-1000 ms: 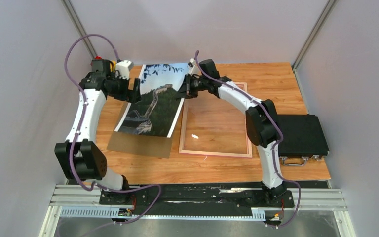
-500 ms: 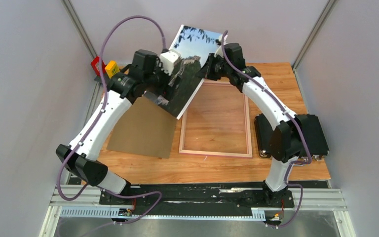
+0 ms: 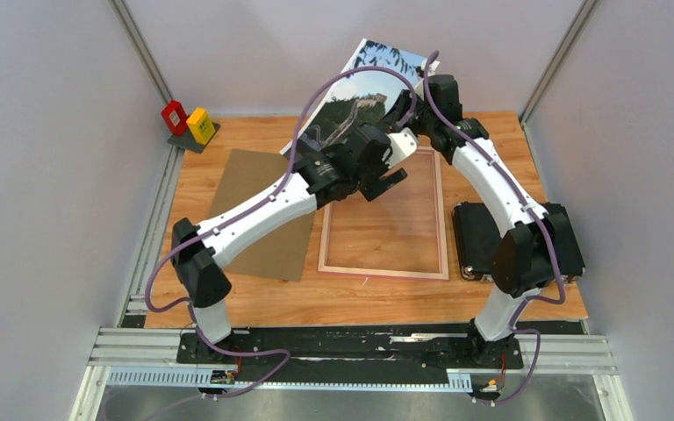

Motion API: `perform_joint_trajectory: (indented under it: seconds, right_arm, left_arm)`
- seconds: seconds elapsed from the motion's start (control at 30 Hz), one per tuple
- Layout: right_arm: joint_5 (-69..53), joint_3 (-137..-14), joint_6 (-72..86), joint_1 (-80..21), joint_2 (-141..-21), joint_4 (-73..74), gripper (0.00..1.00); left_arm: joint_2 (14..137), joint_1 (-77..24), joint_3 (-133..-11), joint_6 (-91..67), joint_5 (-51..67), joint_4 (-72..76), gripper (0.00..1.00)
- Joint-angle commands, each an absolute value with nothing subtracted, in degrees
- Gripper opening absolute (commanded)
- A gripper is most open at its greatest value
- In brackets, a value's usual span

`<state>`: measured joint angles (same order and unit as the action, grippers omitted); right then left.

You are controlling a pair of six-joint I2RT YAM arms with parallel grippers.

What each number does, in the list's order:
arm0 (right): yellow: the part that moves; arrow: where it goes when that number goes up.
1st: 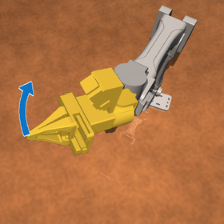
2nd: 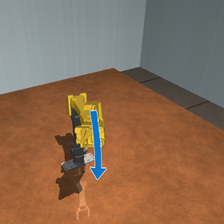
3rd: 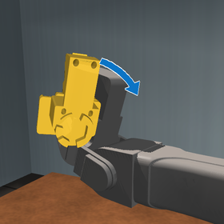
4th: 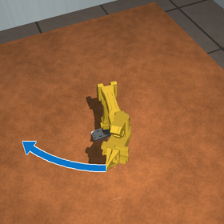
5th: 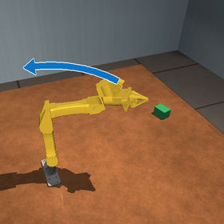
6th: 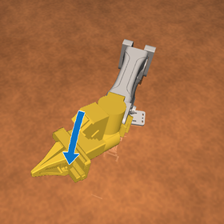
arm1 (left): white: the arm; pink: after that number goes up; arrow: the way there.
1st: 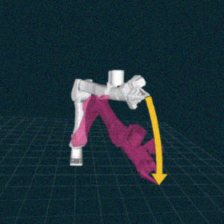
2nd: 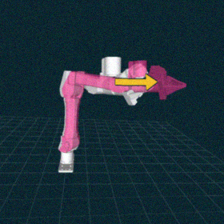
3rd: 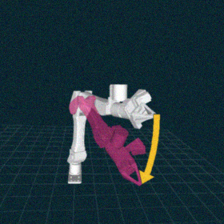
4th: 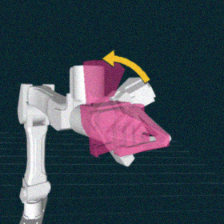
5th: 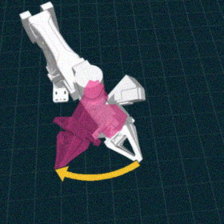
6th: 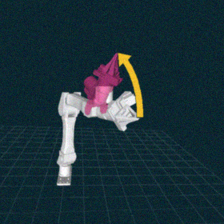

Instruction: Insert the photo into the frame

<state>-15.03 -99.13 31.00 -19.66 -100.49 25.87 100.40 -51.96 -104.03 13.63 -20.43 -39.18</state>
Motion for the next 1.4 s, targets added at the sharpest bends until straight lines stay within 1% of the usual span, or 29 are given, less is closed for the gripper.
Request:
perform_joint_trajectory:
  seconds: [0.0,0.1,0.33,0.47,0.63,0.8,0.97,1.0,1.03,1.1,1.13,1.17,1.2,1.23,1.27,1.3,1.37]
  right_arm:
    - [-19.4,-96.7,35.6,-16.6,-96.3,23.8,0.02]
    - [-21.5,-94.7,37.1,-15.3,-95.2,22.6,0.02]
    - [-25.2,-91.5,40.1,-13.2,-93.6,21.0,0.01]
    - [-26.4,-90.4,41.3,-12.1,-93.3,20.3,0.01]
    - [-26.6,-89.0,41.7,-11.5,-92.5,19.7,0.02]
    - [-27.1,-88.0,42.3,-10.8,-92.3,19.2,0.02]
    - [-27.6,-87.5,42.7,-10.3,-92.0,19.0,0.04]
    - [-27.5,-87.4,42.7,-10.3,-91.9,19.0,0.05]
    - [-27.6,-87.4,42.7,-10.3,-91.9,18.9,0.06]
    - [-27.7,-87.1,42.7,-10.2,-91.6,18.8,0.09]
    - [-27.8,-87.0,42.8,-10.2,-91.5,18.7,0.11]
    - [-27.8,-86.9,42.8,-10.1,-91.3,18.6,0.16]
    - [-27.8,-86.6,42.8,-10.1,-91.1,18.4,0.20]
    - [-27.9,-86.5,42.8,-10.1,-90.9,18.3,0.23]
    - [-27.8,-86.3,42.8,-10.1,-90.6,18.2,0.25]
    - [-27.8,-86.1,42.8,-10.1,-90.4,18.1,0.27]
    - [-27.8,-85.9,42.8,-10.0,-90.0,18.0,0.32]
  left_arm:
    - [103.2,-53.9,-107.9,18.9,-27.9,-31.4,1.00]
    - [105.8,-54.3,-109.0,20.2,-28.9,-29.8,0.99]
    - [109.7,-55.7,-109.3,26.1,-32.3,-23.8,0.91]
    - [111.4,-56.1,-109.7,28.2,-32.4,-21.4,0.83]
    - [114.4,-56.6,-112.8,29.3,-32.6,-21.9,0.71]
    - [115.9,-56.9,-115.0,28.7,-32.8,-23.2,0.63]
    - [116.5,-57.0,-115.4,28.4,-33.2,-24.0,0.48]
    - [116.5,-57.0,-115.6,28.1,-33.1,-24.2,0.43]
    - [116.6,-57.0,-115.7,28.0,-33.0,-24.5,0.41]
    - [116.9,-57.0,-116.0,27.6,-33.0,-25.0,0.34]
    - [117.0,-57.1,-116.3,27.5,-33.0,-25.2,0.28]
    - [117.1,-57.1,-116.4,27.3,-32.9,-25.5,0.24]
    - [117.3,-57.0,-116.7,27.2,-32.8,-25.8,0.15]
    - [117.6,-57.0,-117.1,27.1,-32.9,-26.2,0.11]
    - [117.6,-57.1,-117.2,26.8,-32.9,-26.4,0.03]
    - [117.6,-57.0,-117.2,26.7,-32.8,-26.7,0.01]
    - [117.5,-57.0,-117.2,25.9,-32.3,-27.1,0.00]
